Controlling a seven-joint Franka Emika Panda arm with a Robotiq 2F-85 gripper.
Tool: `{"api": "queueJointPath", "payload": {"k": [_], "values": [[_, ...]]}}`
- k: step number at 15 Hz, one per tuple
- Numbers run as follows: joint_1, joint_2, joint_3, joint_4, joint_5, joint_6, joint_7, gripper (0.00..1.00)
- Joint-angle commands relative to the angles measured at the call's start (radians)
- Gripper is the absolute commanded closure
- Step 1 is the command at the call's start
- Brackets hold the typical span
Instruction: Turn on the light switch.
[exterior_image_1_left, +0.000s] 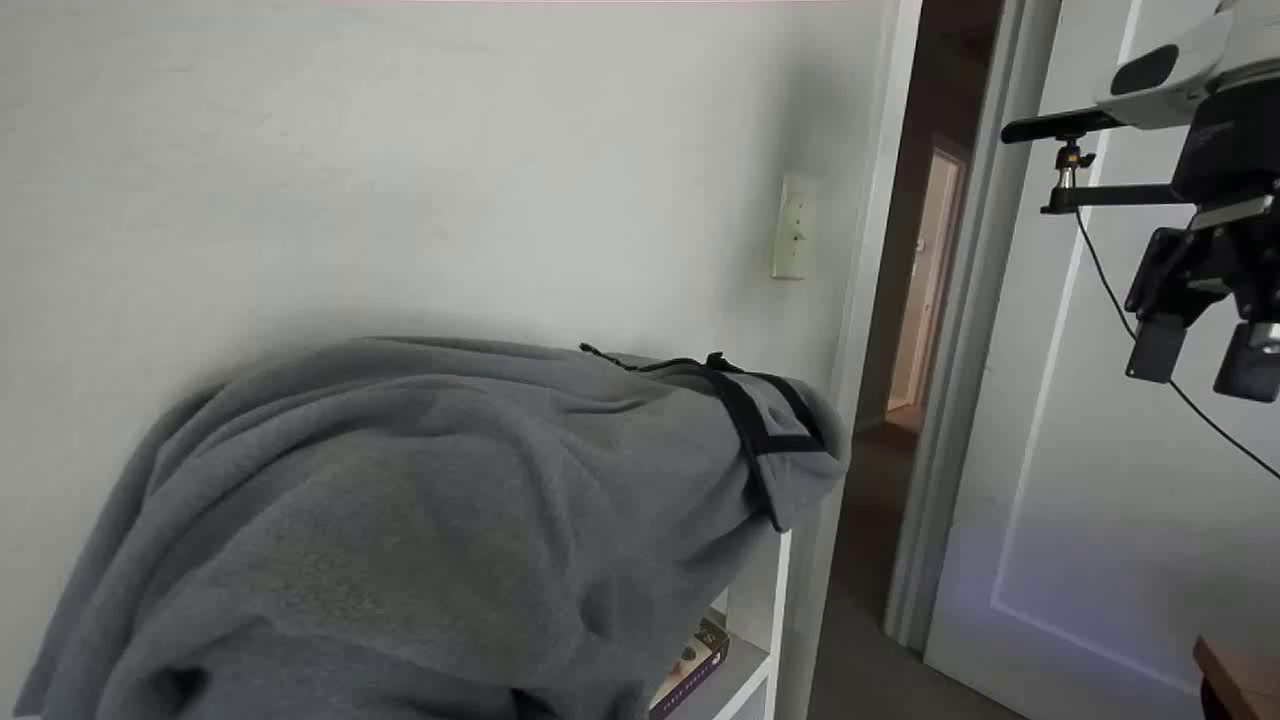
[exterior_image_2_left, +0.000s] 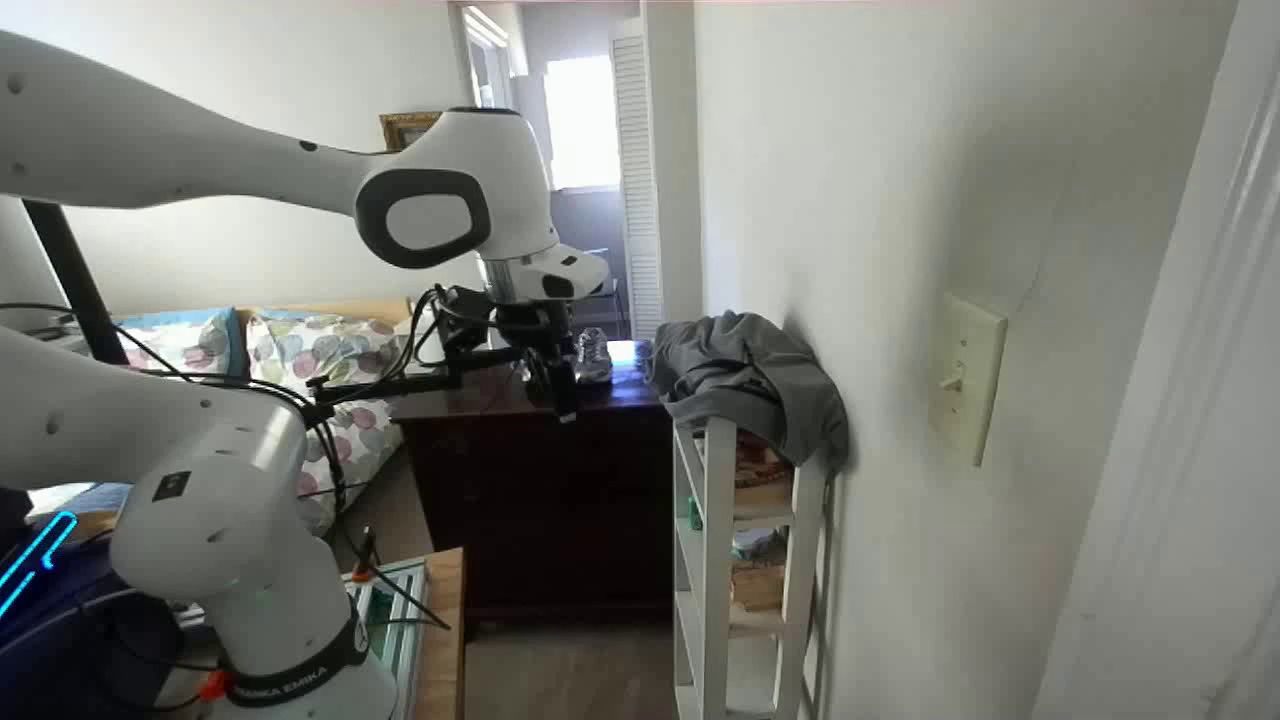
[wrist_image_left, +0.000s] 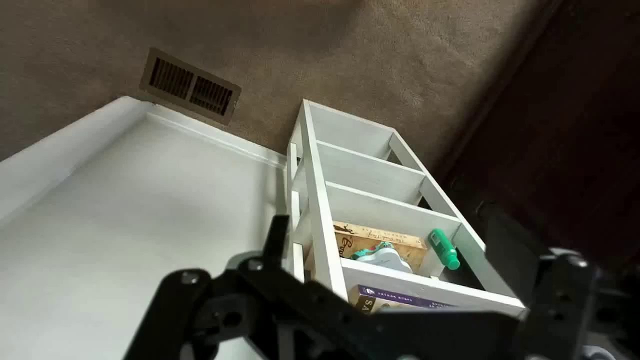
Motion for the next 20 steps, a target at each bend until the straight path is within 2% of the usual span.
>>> {"api": "queueJointPath", "payload": {"k": [1,4,8,16,20], "values": [[-0.004,0.0,0.003,0.002,0.003,-0.003,-0.003,0.0],[-0.004,0.0,0.003,0.002,0.003,-0.003,-0.003,0.0],[-0.104,0.02,0.047,0.002,-0.103,0.116,0.082,0.0],[-0.292,0.17,0.06,0.025,-0.238,0.492,0.199,0.0],[-0.385,0.26,0.087,0.059,-0.29,0.618,0.259,0.02]]}}
